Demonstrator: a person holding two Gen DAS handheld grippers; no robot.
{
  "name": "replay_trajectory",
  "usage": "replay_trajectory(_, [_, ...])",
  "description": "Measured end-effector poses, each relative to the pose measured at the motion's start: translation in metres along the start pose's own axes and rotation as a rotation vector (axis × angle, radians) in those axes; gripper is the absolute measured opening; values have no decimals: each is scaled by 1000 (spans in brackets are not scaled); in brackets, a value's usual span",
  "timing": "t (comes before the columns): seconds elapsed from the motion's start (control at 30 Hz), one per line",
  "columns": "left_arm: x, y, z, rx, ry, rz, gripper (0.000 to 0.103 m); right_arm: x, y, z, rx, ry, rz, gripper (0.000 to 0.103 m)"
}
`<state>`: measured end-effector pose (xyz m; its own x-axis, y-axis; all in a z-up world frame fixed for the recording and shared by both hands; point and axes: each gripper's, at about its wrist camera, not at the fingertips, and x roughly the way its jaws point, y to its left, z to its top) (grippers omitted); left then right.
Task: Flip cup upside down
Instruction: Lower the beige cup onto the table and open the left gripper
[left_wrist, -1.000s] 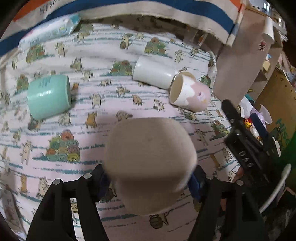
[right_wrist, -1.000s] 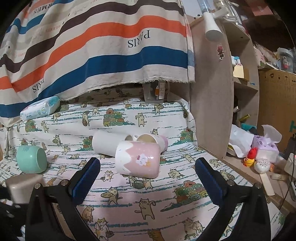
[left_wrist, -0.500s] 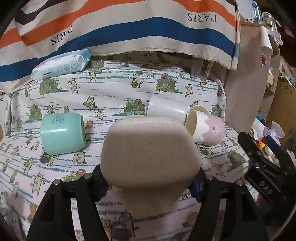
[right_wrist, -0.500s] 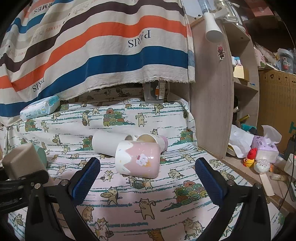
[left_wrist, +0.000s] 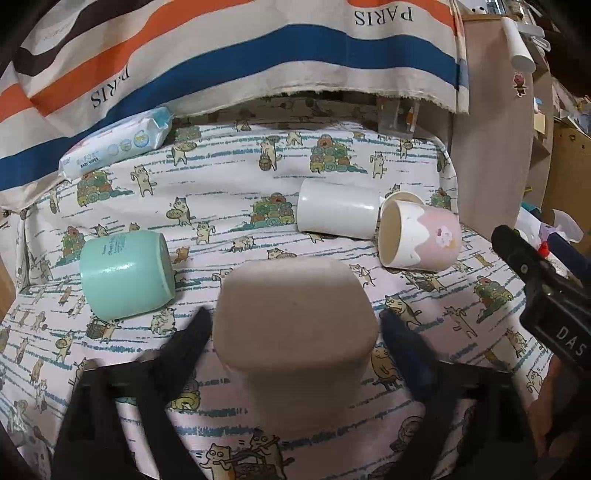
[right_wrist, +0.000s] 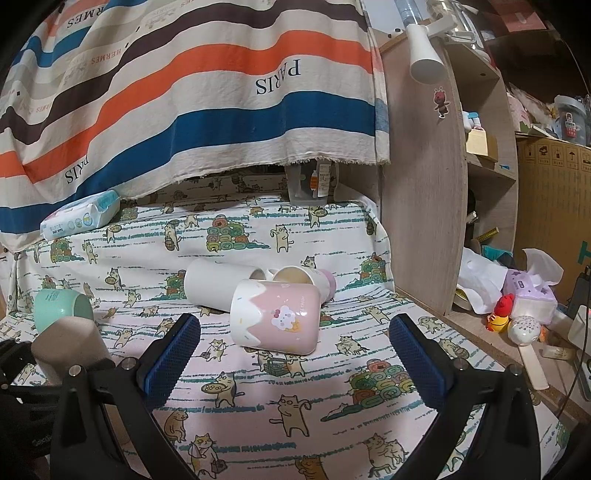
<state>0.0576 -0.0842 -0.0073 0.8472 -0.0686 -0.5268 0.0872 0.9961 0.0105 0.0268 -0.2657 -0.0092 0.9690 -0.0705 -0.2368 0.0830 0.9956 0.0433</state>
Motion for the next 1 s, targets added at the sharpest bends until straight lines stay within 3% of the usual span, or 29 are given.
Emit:
replay_trajectory(0.43, [-46,26,-4,9,-168,-31,102,0,3,0,-5,-1,4,103])
replay_trajectory(0.6, [-54,41,-8,-19,-184,-34,102,1,5,0,-16,3,22,103])
replay_trajectory(0.8, [-64,55,-16,2,-218,38,103,1,17,-2,-60,4,46,103])
replay_trajectory(1.0, [-68,70,-22,-17,-238,57,103,0,16,-2,-61,5,49,103])
